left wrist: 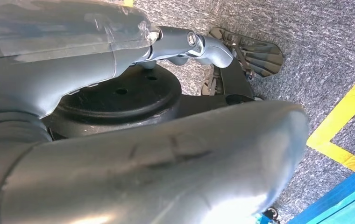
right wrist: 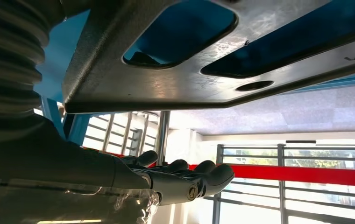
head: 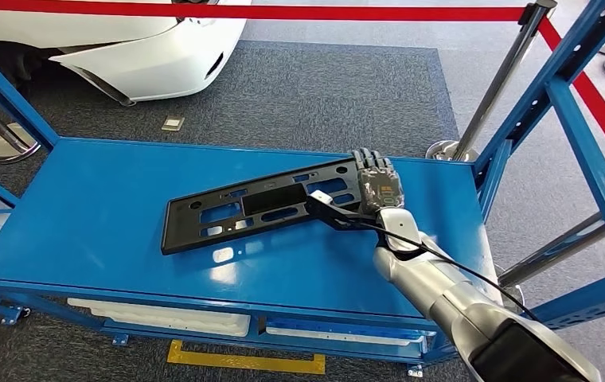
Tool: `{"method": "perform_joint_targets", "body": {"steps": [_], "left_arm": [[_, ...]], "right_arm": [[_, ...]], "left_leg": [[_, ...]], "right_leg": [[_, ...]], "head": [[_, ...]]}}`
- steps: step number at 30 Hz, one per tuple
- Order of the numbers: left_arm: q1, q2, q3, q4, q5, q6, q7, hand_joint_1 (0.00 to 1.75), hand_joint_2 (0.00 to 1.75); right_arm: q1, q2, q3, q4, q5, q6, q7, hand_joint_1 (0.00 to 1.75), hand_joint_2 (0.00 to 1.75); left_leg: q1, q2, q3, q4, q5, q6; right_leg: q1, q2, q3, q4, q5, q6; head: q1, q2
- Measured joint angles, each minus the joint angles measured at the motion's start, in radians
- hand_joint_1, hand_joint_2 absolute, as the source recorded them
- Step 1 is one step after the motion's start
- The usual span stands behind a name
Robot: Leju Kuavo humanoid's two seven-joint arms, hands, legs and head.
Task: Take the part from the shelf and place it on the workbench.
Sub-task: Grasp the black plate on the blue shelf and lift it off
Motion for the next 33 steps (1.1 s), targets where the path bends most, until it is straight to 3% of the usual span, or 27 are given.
{"method": "perform_joint_targets", "body": {"steps": [8, 9, 12, 13, 33], "left_arm": [[0.0, 0.0, 0.0, 0.0, -0.001, -0.002, 0.002, 0.0, 0.0], [0.0, 0.0, 0.0, 0.0, -0.001, -0.002, 0.002, 0.0, 0.0], [0.0, 0.0, 0.0, 0.0, -0.001, -0.002, 0.002, 0.0, 0.0], [0.0, 0.0, 0.0, 0.0, -0.001, -0.002, 0.002, 0.0, 0.0], [0.0, 0.0, 0.0, 0.0, 0.007, -0.002, -0.003, 0.0, 0.0]], "right_arm": [[0.0, 0.008, 0.0, 0.008, -0.049, 0.014, -0.034, 0.0, 1.75], [0.0, 0.008, 0.0, 0.009, -0.049, 0.014, -0.035, 0.21, 1.75], [0.0, 0.01, 0.0, 0.012, -0.049, 0.014, -0.037, 1.51, 1.75], [0.0, 0.011, 0.0, 0.013, -0.049, 0.014, -0.039, 1.75, 1.75], [-0.037, 0.045, 0.011, 0.031, 0.014, -0.023, -0.061, 1.75, 1.75]], "left_leg": [[0.0, 0.0, 0.0, 0.0, 0.0, 0.0], [0.0, 0.0, 0.0, 0.0, 0.0, 0.0], [0.0, 0.0, 0.0, 0.0, 0.0, 0.0], [0.0, 0.0, 0.0, 0.0, 0.0, 0.0], [0.0, 0.0, 0.005, 0.0, -0.001, -0.001]], "right_leg": [[0.0, 0.0, 0.0, 0.0, 0.0, 0.0], [0.0, 0.0, 0.0, 0.0, 0.0, 0.0], [0.0, 0.0, 0.0, 0.0, 0.0, 0.0], [0.0, 0.0, 0.0, 0.0, 0.0, 0.0], [0.0, 0.0, 0.005, 0.0, 0.0, 0.0]], "head": [[0.0, 0.0], [-0.001, 0.0], [-0.001, 0.0], [-0.001, 0.0], [-0.001, 0.0]]}}
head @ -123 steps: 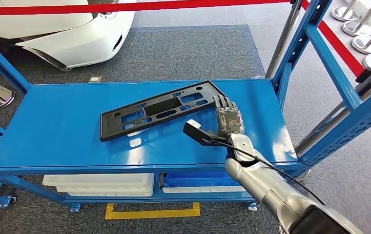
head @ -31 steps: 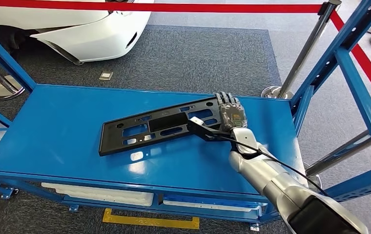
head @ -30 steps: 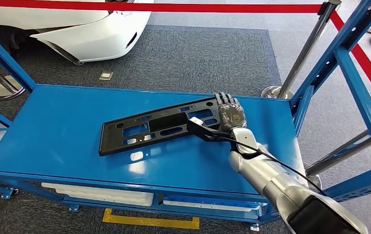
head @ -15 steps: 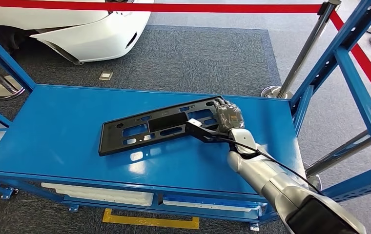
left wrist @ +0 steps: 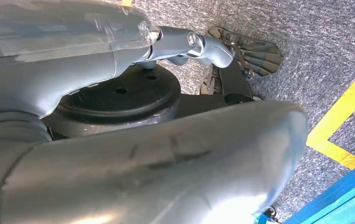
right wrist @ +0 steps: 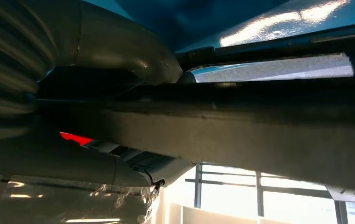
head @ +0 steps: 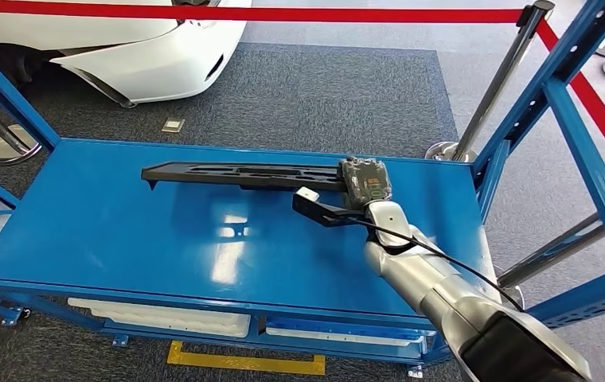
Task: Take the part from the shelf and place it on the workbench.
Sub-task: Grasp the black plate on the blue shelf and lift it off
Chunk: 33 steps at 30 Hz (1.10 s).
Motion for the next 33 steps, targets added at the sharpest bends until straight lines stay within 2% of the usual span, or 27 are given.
{"method": "perform_joint_targets", "body": {"steps": [12, 16, 20, 23, 27, 31, 33], "left_arm": [[0.007, 0.0, 0.0, 0.0, 0.015, -0.003, -0.023, 0.0, 0.0], [0.01, 0.0, 0.008, 0.0, 0.037, 0.016, -0.058, 0.0, 0.0], [0.014, 0.0, 0.035, 0.0, 0.051, 0.049, -0.158, 0.0, 0.0], [0.017, 0.0, 0.055, 0.0, 0.042, 0.026, -0.216, 0.0, 0.0], [0.017, 0.0, 0.071, 0.0, 0.027, -0.018, -0.22, 0.0, 0.0], [0.017, 0.0, 0.081, 0.0, 0.025, -0.024, -0.22, 0.0, 0.0], [0.017, 0.0, 0.086, 0.0, 0.025, -0.031, -0.22, 0.0, 0.87]], "right_arm": [[-0.002, 0.019, 0.006, 0.0, 0.009, -0.013, -0.006, 1.75, 1.75], [0.014, 0.021, 0.01, -0.034, 0.013, -0.021, 0.003, 1.75, 1.75], [0.059, 0.011, 0.012, -0.157, 0.05, -0.001, 0.038, 1.75, 1.75], [0.092, -0.005, 0.013, -0.276, 0.087, 0.042, 0.061, 1.75, 1.75], [0.125, -0.02, 0.016, -0.416, 0.114, 0.089, 0.069, 1.75, 1.75], [0.145, -0.035, 0.019, -0.52, 0.117, 0.097, 0.068, 1.75, 1.75], [0.152, -0.043, 0.019, -0.565, 0.117, 0.097, 0.063, 1.75, 1.75]], "left_leg": [[0.0, 0.0, 0.001, 0.0, 0.0, 0.0], [0.0, 0.0, 0.001, 0.0, -0.001, -0.001], [0.001, 0.0, 0.001, 0.0, -0.001, -0.001], [0.001, 0.0, 0.001, 0.0, -0.001, -0.001], [0.001, 0.001, 0.001, 0.0, -0.001, -0.001], [0.0, 0.0, 0.001, 0.0, -0.001, -0.001], [0.0, 0.001, 0.001, 0.0, -0.001, -0.001]], "right_leg": [[0.0, 0.0, 0.001, 0.0, 0.0, 0.0], [0.0, 0.0, 0.001, 0.0, 0.0, 0.0], [0.0, 0.0, 0.0, 0.0, 0.0, 0.0], [0.001, 0.0, 0.0, 0.0, -0.001, 0.0], [0.001, 0.0, 0.0, 0.0, -0.001, -0.001], [0.0, 0.001, 0.0, 0.0, -0.001, -0.001], [0.0, 0.001, 0.0, 0.0, -0.001, -0.001]], "head": [[0.001, 0.0], [0.001, 0.0], [0.0, 0.0], [-0.001, 0.0], [-0.001, 0.0], [-0.001, 0.0], [0.0, 0.0]]}}
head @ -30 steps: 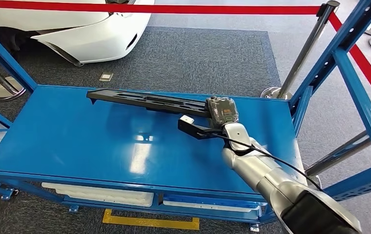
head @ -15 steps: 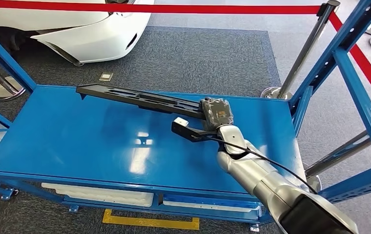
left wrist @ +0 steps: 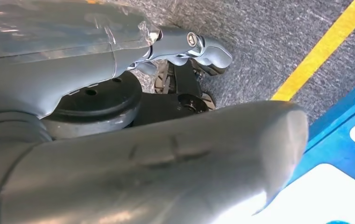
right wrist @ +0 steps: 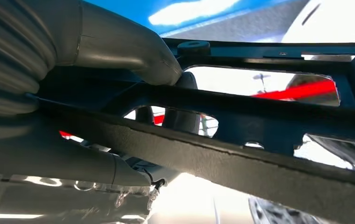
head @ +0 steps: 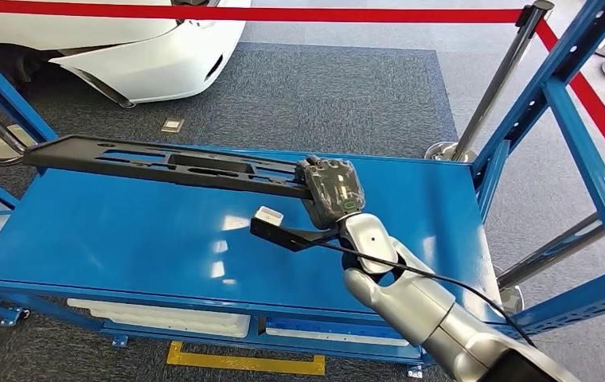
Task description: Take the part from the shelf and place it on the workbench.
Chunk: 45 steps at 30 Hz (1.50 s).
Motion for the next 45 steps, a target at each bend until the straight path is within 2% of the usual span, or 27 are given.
{"method": "perform_joint_targets", "body": {"steps": [2, 11, 14, 21, 28, 31, 33, 35, 36, 37, 39, 41, 42, 45], "left_arm": [[0.0, 0.0, 0.008, 0.0, 0.0, -0.013, 0.0, 0.0, 1.75], [-0.002, 0.0, 0.019, 0.0, -0.013, -0.068, 0.0, 0.0, 1.75], [-0.005, 0.0, 0.02, 0.0, -0.008, -0.058, 0.0, 0.0, 1.75], [0.003, 0.0, 0.04, 0.0, 0.021, -0.035, 0.0, 0.0, 1.75], [0.004, 0.0, 0.042, 0.0, 0.021, -0.035, 0.0, 0.0, 1.75], [0.008, -0.001, 0.051, 0.001, 0.024, -0.028, 0.011, 0.0, 1.75], [0.01, -0.003, 0.062, 0.001, 0.028, -0.022, 0.026, 0.0, 1.75], [0.011, -0.004, 0.067, 0.001, 0.029, -0.023, 0.034, 0.0, 1.75], [0.011, -0.005, 0.068, 0.001, 0.029, -0.025, 0.036, 0.0, 1.75], [0.011, -0.005, 0.068, 0.001, 0.029, -0.026, 0.038, 0.0, 1.75], [0.011, -0.005, 0.068, 0.001, 0.029, -0.029, 0.041, 0.0, 1.75], [0.01, -0.006, 0.068, 0.001, 0.029, -0.031, 0.044, 0.0, 1.75], [0.01, -0.006, 0.068, 0.001, 0.029, -0.032, 0.046, 0.0, 1.75], [0.011, -0.006, 0.068, 0.001, 0.028, -0.036, 0.052, 0.0, 1.75]], "right_arm": [[0.008, -0.006, 0.001, -0.047, 0.002, 0.002, -0.008, 1.75, 1.75], [0.03, -0.038, 0.016, -0.246, 0.032, 0.065, 0.002, 1.75, 1.75], [0.034, -0.052, 0.02, -0.284, 0.03, 0.088, 0.012, 1.75, 1.75], [0.049, -0.08, 0.025, -0.326, -0.024, 0.128, 0.067, 1.75, 1.75], [0.051, -0.082, 0.025, -0.329, -0.031, 0.13, 0.072, 1.75, 1.75], [0.055, -0.095, 0.025, -0.349, -0.045, 0.135, 0.09, 1.75, 1.75], [0.058, -0.11, 0.025, -0.371, -0.05, 0.137, 0.11, 1.75, 1.75], [0.064, -0.121, 0.025, -0.382, -0.051, 0.137, 0.123, 1.75, 1.75], [0.067, -0.124, 0.025, -0.383, -0.051, 0.137, 0.125, 1.75, 1.75], [0.068, -0.127, 0.025, -0.385, -0.05, 0.138, 0.127, 1.75, 1.75], [0.07, -0.132, 0.025, -0.389, -0.05, 0.138, 0.129, 1.75, 1.75], [0.07, -0.135, 0.025, -0.397, -0.05, 0.138, 0.13, 1.75, 1.75], [0.07, -0.137, 0.025, -0.4, -0.05, 0.139, 0.132, 1.75, 1.75], [0.07, -0.14, 0.025, -0.409, -0.05, 0.141, 0.134, 1.75, 1.75]], "left_leg": [[0.0, 0.0, 0.0, 0.0, 0.0, 0.0], [0.0, 0.0, 0.0, 0.0, 0.0, 0.0], [0.0, 0.0, 0.0, 0.0, 0.0, 0.0], [-0.005, 0.001, -0.001, 0.003, -0.002, 0.002], [-0.005, 0.001, -0.001, 0.003, -0.002, 0.003], [-0.003, 0.002, 0.002, -0.002, 0.002, 0.009], [0.004, 0.005, 0.008, -0.019, 0.017, 0.019], [0.008, 0.007, 0.009, -0.028, 0.027, 0.024], [0.009, 0.007, 0.007, -0.026, 0.027, 0.024], [0.012, 0.006, 0.005, -0.022, 0.025, 0.022], [0.017, 0.005, 0.001, -0.01, 0.02, 0.013], [0.02, 0.003, -0.005, 0.001, 0.015, -0.002], [0.02, 0.002, -0.007, 0.004, 0.015, -0.008], [0.022, -0.001, -0.013, 0.014, 0.015, -0.026]], "right_leg": [[0.0, 0.0, 0.0, 0.0, 0.0, 0.0], [0.0, 0.0, 0.0, 0.0, 0.0, 0.0], [0.0, 0.0, 0.0, 0.0, 0.0, 0.0], [-0.003, 0.0, 0.0, -0.002, 0.001, 0.001], [-0.003, 0.0, 0.0, -0.002, 0.001, 0.001], [-0.004, 0.0, 0.002, -0.002, -0.001, 0.007], [-0.005, 0.0, -0.032, 0.086, -0.059, 0.02], [-0.009, 0.0, -0.087, 0.223, -0.127, 0.03], [-0.012, 0.0, -0.097, 0.252, -0.129, 0.033], [-0.014, 0.0, -0.087, 0.239, -0.11, 0.036], [-0.019, 0.001, -0.022, 0.12, -0.054, 0.042], [-0.017, 0.007, 0.03, 0.023, -0.023, 0.038], [-0.015, 0.01, 0.038, 0.008, -0.024, 0.032], [-0.01, 0.01, 0.029, 0.004, -0.017, 0.011]], "head": [[0.0, 0.0], [0.0, 0.0], [0.0, 0.0], [-0.001, 0.0], [-0.001, 0.0], [-0.005, 0.0], [0.003, 0.0], [0.016, 0.0], [0.018, 0.0], [0.021, 0.0], [0.026, 0.0], [0.033, 0.0], [0.034, 0.0], [0.028, 0.0]]}}
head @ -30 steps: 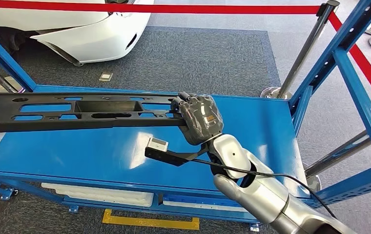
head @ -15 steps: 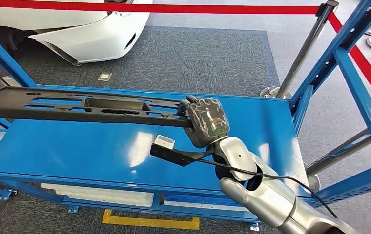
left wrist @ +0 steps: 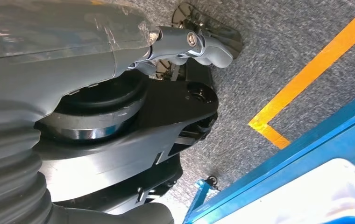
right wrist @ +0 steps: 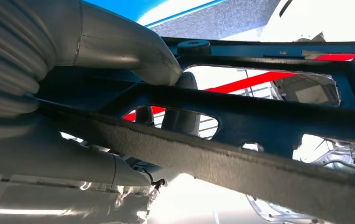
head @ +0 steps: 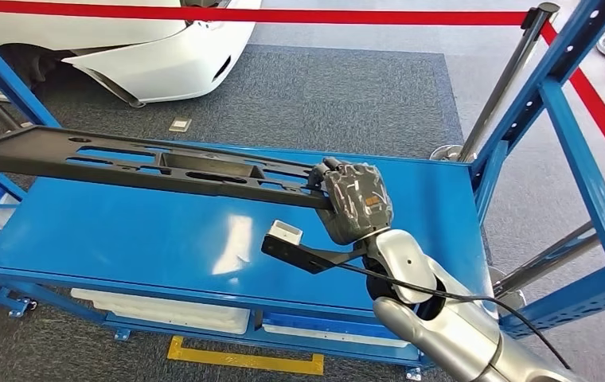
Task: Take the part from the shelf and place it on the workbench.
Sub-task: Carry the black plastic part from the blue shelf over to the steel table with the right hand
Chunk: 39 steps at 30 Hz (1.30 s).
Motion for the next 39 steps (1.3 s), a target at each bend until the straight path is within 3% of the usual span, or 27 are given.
{"method": "perform_joint_targets", "body": {"steps": [2, 4, 5, 6, 7, 8, 11, 13, 15, 16, 17, 18, 20, 21, 22, 23, 25, 27, 29, 31, 32, 34, 36, 37, 39], "left_arm": [[0.0, 0.0, 0.0, 0.0, 0.0, 0.0, 0.002, 0.0, 1.75], [-0.001, 0.0, 0.0, 0.0, 0.0, 0.0, 0.003, 0.0, 1.75], [-0.001, 0.0, 0.0, 0.0, 0.0, 0.0, 0.003, 0.0, 1.75], [-0.001, 0.0, 0.0, 0.0, 0.0, 0.0, 0.004, 0.0, 1.75], [-0.001, 0.0, 0.0, 0.0, 0.0, 0.0, 0.004, 0.0, 1.75], [-0.001, 0.0, 0.0, 0.0, 0.0, 0.0, 0.004, 0.0, 1.75], [-0.004, 0.0, 0.0, 0.0, 0.0, 0.0, 0.005, 0.0, 1.75], [-0.005, -0.001, 0.0, 0.0, 0.0, -0.002, 0.005, 0.0, 1.75], [-0.004, -0.003, 0.0, 0.0, -0.001, -0.005, 0.006, 0.0, 1.75], [-0.004, -0.004, 0.0, 0.0, -0.002, -0.007, 0.007, 0.0, 1.75], [-0.004, -0.005, 0.0, 0.0, -0.004, -0.009, 0.009, 0.0, 1.75], [-0.004, -0.006, 0.0, 0.0, -0.005, -0.012, 0.011, 0.0, 1.75], [-0.004, -0.006, 0.0, 0.0, -0.008, -0.016, 0.015, 0.0, 1.75], [-0.004, -0.006, 0.0, 0.0, -0.008, -0.017, 0.017, 0.0, 1.75], [-0.004, -0.006, 0.0, 0.0, -0.009, -0.018, 0.019, 0.0, 1.75], [-0.004, -0.006, 0.0, 0.0, -0.009, -0.018, 0.021, 0.0, 1.75], [-0.004, -0.006, 0.0, 0.0, -0.009, -0.017, 0.023, 0.0, 1.75], [-0.004, -0.006, 0.0, 0.0, -0.009, -0.015, 0.024, 0.0, 1.75], [-0.004, -0.006, 0.0, 0.0, -0.009, -0.014, 0.025, 0.0, 1.75], [-0.004, -0.006, 0.0, 0.0, -0.01, -0.014, 0.027, 0.0, 1.75], [-0.005, -0.005, 0.0, 0.0, -0.01, -0.015, 0.028, 0.0, 1.75], [-0.006, -0.005, 0.0, 0.0, -0.012, -0.016, 0.032, 0.0, 1.75], [-0.007, -0.005, 0.0, 0.0, -0.016, -0.019, 0.038, 0.0, 1.75], [-0.009, -0.005, 0.0, 0.0, -0.018, -0.021, 0.042, 0.0, 1.75], [-0.015, -0.005, 0.0, 0.0, -0.019, -0.026, 0.05, 0.0, 1.75]], "right_arm": [[0.0, -0.001, 0.0, -0.007, 0.0, 0.001, 0.0, 1.75, 1.75], [0.0, -0.001, 0.0, -0.012, 0.0, 0.002, 0.0, 1.75, 1.75], [0.0, -0.001, 0.0, -0.013, 0.0, 0.002, 0.0, 1.75, 1.75], [0.001, -0.002, 0.0, -0.014, 0.0, 0.002, 0.0, 1.75, 1.75], [0.001, -0.002, 0.0, -0.015, 0.0, 0.002, 0.0, 1.75, 1.75], [0.001, -0.002, 0.0, -0.015, 0.0, 0.002, 0.0, 1.75, 1.75], [0.001, -0.004, 0.0, -0.022, 0.0, 0.002, 0.0, 1.75, 1.75], [0.0, -0.006, 0.0, -0.026, 0.0, 0.002, 0.001, 1.75, 1.75], [0.0, -0.008, 0.0, -0.028, -0.001, 0.002, 0.004, 1.75, 1.75], [0.0, -0.009, 0.0, -0.029, -0.002, 0.002, 0.007, 1.75, 1.75], [0.0, -0.012, 0.0, -0.029, -0.003, 0.002, 0.009, 1.75, 1.75], [0.001, -0.014, 0.0, -0.029, -0.004, 0.002, 0.01, 1.75, 1.75], [0.002, -0.017, 0.0, -0.029, -0.008, 0.002, 0.011, 1.75, 1.75], [0.003, -0.018, 0.0, -0.029, -0.012, 0.001, 0.012, 1.75, 1.75], [0.003, -0.019, 0.0, -0.029, -0.019, -0.001, 0.012, 1.75, 1.75], [0.004, -0.02, 0.0, -0.029, -0.03, -0.004, 0.012, 1.75, 1.75], [0.004, -0.021, -0.002, -0.029, -0.053, -0.01, 0.013, 1.75, 1.75], [0.003, -0.021, -0.003, -0.029, -0.067, -0.016, 0.013, 1.75, 1.75], [0.003, -0.022, -0.004, -0.029, -0.072, -0.019, 0.013, 1.75, 1.75], [0.002, -0.023, -0.005, -0.028, -0.074, -0.019, 0.013, 1.75, 1.75], [0.0, -0.023, -0.005, -0.027, -0.074, -0.018, 0.013, 1.75, 1.75], [-0.002, -0.023, -0.005, -0.025, -0.074, -0.016, 0.013, 1.75, 1.75], [-0.002, -0.023, -0.004, -0.023, -0.075, -0.011, 0.013, 1.75, 1.75], [-0.002, -0.023, -0.004, -0.021, -0.076, -0.009, 0.014, 1.75, 1.75], [-0.002, -0.023, -0.001, -0.017, -0.078, -0.007, 0.015, 1.75, 1.75]], "left_leg": [[0.003, 0.005, -0.02, 0.053, -0.048, -0.008], [0.003, 0.011, -0.06, 0.173, -0.133, -0.012], [0.003, 0.012, -0.078, 0.233, -0.166, -0.012], [0.002, 0.013, -0.083, 0.269, -0.18, -0.011], [0.001, 0.013, -0.071, 0.272, -0.176, -0.008], [-0.001, 0.013, -0.041, 0.237, -0.155, -0.002], [-0.013, 0.016, 0.089, 0.033, -0.093, 0.019], [-0.021, 0.019, 0.117, -0.03, -0.083, 0.023], [-0.022, 0.02, 0.108, -0.042, -0.062, 0.028], [-0.021, 0.021, 0.101, -0.049, -0.049, 0.032], [-0.019, 0.023, 0.09, -0.056, -0.035, 0.038], [-0.017, 0.024, 0.078, -0.06, -0.022, 0.042], [-0.017, 0.025, 0.05, -0.059, 0.0, 0.047], [-0.017, 0.026, 0.034, -0.057, 0.01, 0.047], [-0.017, 0.027, 0.018, -0.053, 0.019, 0.046], [-0.016, 0.029, 0.002, -0.048, 0.027, 0.044], [-0.015, 0.032, -0.027, -0.031, 0.038, 0.039], [-0.016, 0.036, -0.045, -0.014, 0.045, 0.029], [-0.016, 0.041, -0.053, -0.008, 0.056, 0.017], [-0.015, 0.042, -0.061, 0.0, 0.054, 0.004], [-0.015, 0.04, -0.07, 0.019, 0.031, -0.002], [-0.013, 0.033, -0.098, 0.11, -0.057, -0.01], [-0.012, 0.032, -0.123, 0.231, -0.132, -0.013], [-0.012, 0.031, -0.121, 0.269, -0.138, -0.014], [-0.011, 0.029, -0.073, 0.247, -0.091, -0.009]], "right_leg": [[0.001, -0.004, -0.009, -0.004, 0.01, -0.015], [0.004, -0.008, -0.021, -0.005, 0.019, -0.027], [0.008, -0.011, -0.028, -0.004, 0.024, -0.03], [0.011, -0.013, -0.036, -0.004, 0.03, -0.033], [0.015, -0.014, -0.043, -0.003, 0.036, -0.034], [0.019, -0.014, -0.05, -0.003, 0.042, -0.035], [0.025, -0.017, -0.063, -0.003, 0.06, -0.03], [0.022, -0.02, -0.066, -0.005, 0.073, -0.019], [0.018, -0.022, -0.069, -0.01, 0.087, -0.006], [0.018, -0.021, -0.074, -0.007, 0.078, 0.001], [0.018, -0.018, -0.083, 0.01, 0.052, 0.006], [0.017, -0.016, -0.095, 0.046, 0.007, 0.011], [0.014, -0.015, -0.122, 0.161, -0.088, 0.017], [0.012, -0.015, -0.129, 0.215, -0.11, 0.02], [0.01, -0.015, -0.125, 0.249, -0.106, 0.022], [0.007, -0.015, -0.107, 0.251, -0.081, 0.025], [0.001, -0.023, -0.028, 0.16, -0.031, 0.028], [0.005, -0.035, 0.053, 0.034, -0.038, 0.02], [0.012, -0.035, 0.08, -0.02, -0.056, 0.005], [0.009, -0.029, 0.071, -0.026, -0.045, -0.012], [0.007, -0.027, 0.064, -0.027, -0.036, -0.021], [0.007, -0.024, 0.044, -0.029, -0.017, -0.035], [0.01, -0.018, 0.02, -0.026, 0.002, -0.04], [0.011, -0.014, 0.006, -0.024, 0.012, -0.04], [0.013, -0.005, -0.022, -0.019, 0.031, -0.037]], "head": [[-0.01, 0.0], [-0.026, 0.0], [-0.033, 0.0], [-0.038, 0.0], [-0.042, 0.0], [-0.045, 0.0], [-0.048, 0.0], [-0.045, 0.0], [-0.045, 0.0], [-0.046, 0.0], [-0.043, 0.0], [-0.039, 0.0], [-0.025, 0.0], [-0.02, 0.0], [-0.015, 0.0], [-0.011, 0.0], [-0.002, 0.0], [0.006, 0.0], [0.009, 0.0], [0.007, 0.0], [0.005, 0.0], [-0.005, 0.0], [-0.016, 0.0], [-0.02, 0.0], [-0.029, 0.0]]}}
